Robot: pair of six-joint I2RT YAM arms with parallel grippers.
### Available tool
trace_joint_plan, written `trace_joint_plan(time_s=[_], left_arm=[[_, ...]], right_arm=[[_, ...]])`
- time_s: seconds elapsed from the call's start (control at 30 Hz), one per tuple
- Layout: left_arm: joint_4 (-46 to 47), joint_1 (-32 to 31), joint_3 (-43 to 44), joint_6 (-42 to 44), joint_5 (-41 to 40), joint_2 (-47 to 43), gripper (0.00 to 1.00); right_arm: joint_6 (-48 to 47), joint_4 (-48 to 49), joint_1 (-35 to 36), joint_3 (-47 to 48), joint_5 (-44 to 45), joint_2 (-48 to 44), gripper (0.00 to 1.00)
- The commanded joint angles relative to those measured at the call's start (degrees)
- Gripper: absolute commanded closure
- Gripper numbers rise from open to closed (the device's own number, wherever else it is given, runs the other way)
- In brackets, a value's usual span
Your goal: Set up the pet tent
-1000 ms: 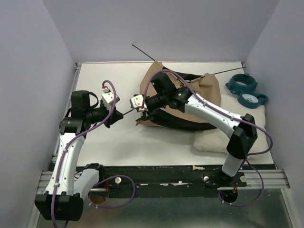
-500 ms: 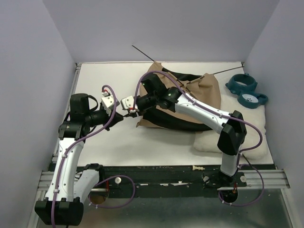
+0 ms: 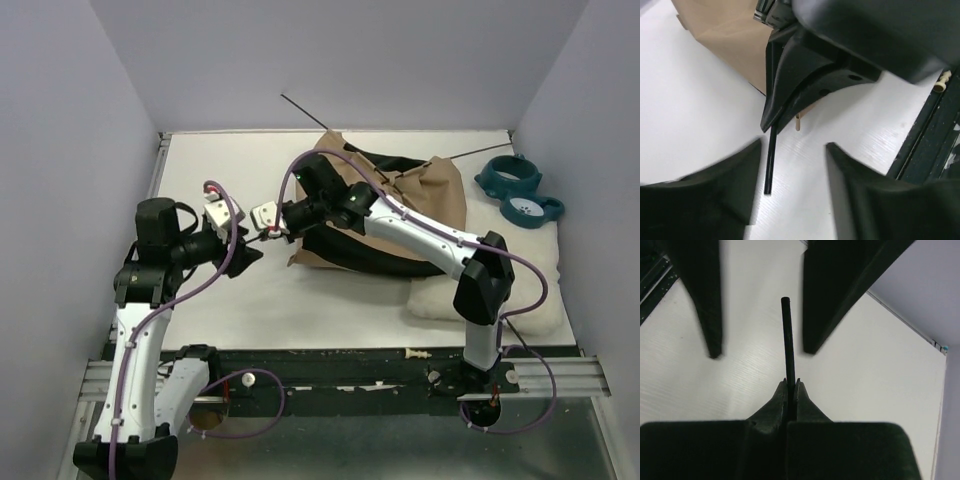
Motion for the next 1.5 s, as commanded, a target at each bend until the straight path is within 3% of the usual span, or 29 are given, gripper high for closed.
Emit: trace_joint_plan(time_s=[0.0,0.07,0.17,0.3,0.47,0.63,0.93,1.27,1.47], left_arm=[[-1.08,3.49,6.01,-5.36,-1.14,-5.05,0.18],[-1.0,4.92,6.8,-6.41,-2.38,-6.72,0.1],[2.59,5.98,6.19,-10.53,-3.17,-9.27,0.1],[18.2,6.06,-2.39,-22.12,-13.87,-15.41,0.14],[34.56,5.89,-18.04,-22.04,-3.2,-21.06,0.11],[58.18,5.02,-27.54,-31.61,6.41,-14.83,0.12],[69.29,-13.87,-27.03,-23.55,-6.59,-3.05,0.17],[87.14,-23.19,-28.61,-19.16,-15.3,10.49,0.26],[90.14,-25.13,-28.7,-18.98,-17.76,12.96,0.32]], right_arm=[[1.31,0.31,-3.99,1.82,3.13,-3.23,0.99],[1.66,0.04,-5.92,1.47,3.83,-4.63,0.99],[1.93,-0.92,-8.73,2.26,4.88,-5.78,0.99],[4.82,-1.19,-11.9,4.98,4.8,-7.79,0.99],[5.71,-1.63,-13.66,5.51,4.36,-11.4,0.99],[6.06,-2.07,-14.45,5.6,4.79,-14.3,0.99],[7.46,-2.42,-14.63,6.56,6.12,-15.98,0.99],[7.64,-2.94,-14.63,4.11,6.12,-18.7,0.99],[7.29,-2.94,-14.63,2.0,5.68,-19.84,0.99]])
